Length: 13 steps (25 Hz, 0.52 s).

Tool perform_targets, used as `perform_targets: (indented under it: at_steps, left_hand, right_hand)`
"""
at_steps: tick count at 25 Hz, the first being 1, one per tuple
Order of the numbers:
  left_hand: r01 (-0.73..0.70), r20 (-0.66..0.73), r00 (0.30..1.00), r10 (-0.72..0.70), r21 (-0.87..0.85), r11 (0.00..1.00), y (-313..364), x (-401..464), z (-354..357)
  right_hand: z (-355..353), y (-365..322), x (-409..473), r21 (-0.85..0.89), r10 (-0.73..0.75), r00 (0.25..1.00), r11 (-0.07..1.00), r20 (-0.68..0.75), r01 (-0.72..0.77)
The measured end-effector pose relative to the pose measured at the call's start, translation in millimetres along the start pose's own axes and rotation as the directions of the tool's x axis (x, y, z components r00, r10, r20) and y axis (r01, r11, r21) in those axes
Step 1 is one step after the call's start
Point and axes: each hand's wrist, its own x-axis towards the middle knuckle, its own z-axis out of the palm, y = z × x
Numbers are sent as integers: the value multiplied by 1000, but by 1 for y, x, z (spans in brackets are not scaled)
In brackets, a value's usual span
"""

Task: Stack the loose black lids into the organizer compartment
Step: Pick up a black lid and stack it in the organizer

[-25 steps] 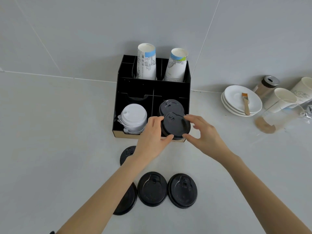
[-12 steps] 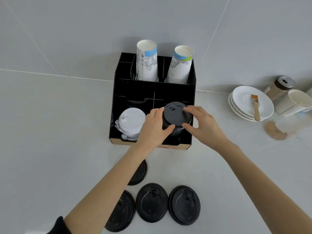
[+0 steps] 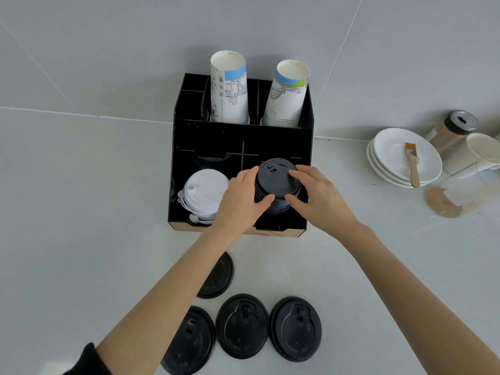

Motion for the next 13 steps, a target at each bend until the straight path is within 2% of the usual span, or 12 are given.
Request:
perform_targets:
  at_steps: [13]
  left_hand:
    - [-7,-10,1000,7,1,1000,-6,-2,-2]
  right_hand:
    - [10,-4,-3,-48,60,998,997,-1,-60]
